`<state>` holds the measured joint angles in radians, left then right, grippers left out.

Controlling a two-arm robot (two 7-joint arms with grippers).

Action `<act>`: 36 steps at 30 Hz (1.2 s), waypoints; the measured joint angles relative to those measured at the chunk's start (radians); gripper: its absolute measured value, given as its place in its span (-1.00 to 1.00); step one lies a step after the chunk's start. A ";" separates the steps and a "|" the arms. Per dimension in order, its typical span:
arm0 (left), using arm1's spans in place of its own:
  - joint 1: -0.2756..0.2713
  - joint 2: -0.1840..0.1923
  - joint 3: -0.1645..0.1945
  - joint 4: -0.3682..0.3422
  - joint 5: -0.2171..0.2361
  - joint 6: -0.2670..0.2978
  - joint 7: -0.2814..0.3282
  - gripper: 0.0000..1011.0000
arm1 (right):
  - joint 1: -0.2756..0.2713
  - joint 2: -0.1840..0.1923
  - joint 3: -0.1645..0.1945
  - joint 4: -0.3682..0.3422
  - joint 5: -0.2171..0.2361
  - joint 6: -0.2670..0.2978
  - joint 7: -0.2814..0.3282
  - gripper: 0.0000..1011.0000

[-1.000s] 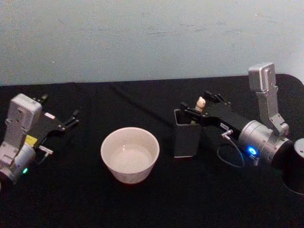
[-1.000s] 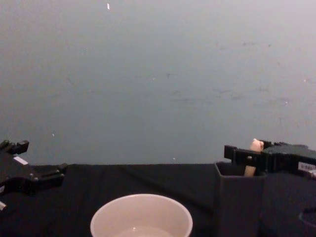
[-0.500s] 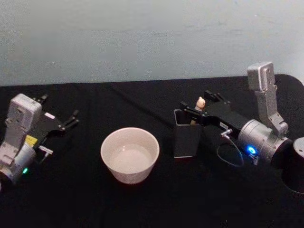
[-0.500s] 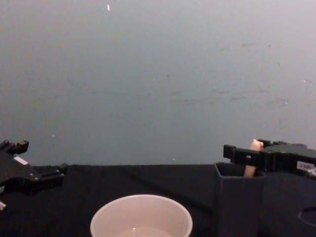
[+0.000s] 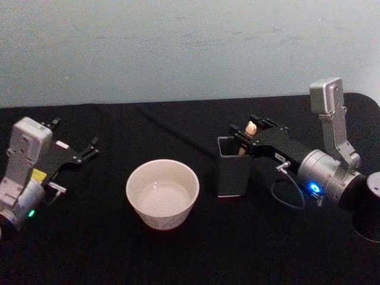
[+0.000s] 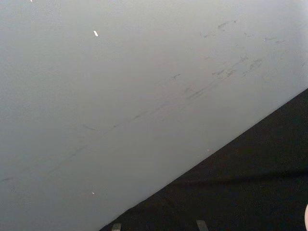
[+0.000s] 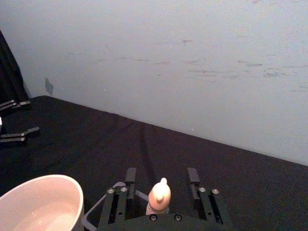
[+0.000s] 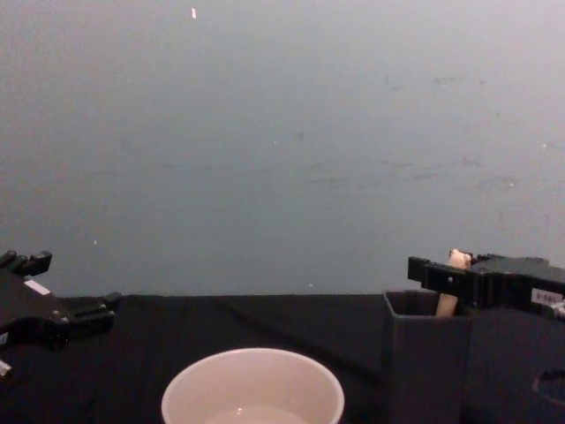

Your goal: Pick up the stirring spoon with one hand, stir inside the cup, then place it back in its original position.

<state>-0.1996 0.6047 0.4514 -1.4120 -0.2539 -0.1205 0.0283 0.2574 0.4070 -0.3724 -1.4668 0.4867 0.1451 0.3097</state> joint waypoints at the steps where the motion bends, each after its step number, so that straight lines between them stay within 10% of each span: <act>1: 0.000 0.000 0.000 0.000 0.000 0.000 0.000 0.98 | 0.000 0.000 0.000 0.000 0.000 0.000 0.000 0.24; 15: 0.000 0.000 0.000 0.000 0.000 0.000 0.000 0.98 | 0.000 0.000 0.000 0.000 0.001 -0.001 0.000 -0.57; 36: 0.000 0.000 0.000 0.000 0.000 0.000 0.000 0.98 | -0.010 0.001 0.001 -0.043 -0.063 -0.041 0.033 -0.57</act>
<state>-0.1995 0.6047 0.4514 -1.4120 -0.2539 -0.1205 0.0283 0.2477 0.4078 -0.3718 -1.5097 0.4235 0.1043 0.3425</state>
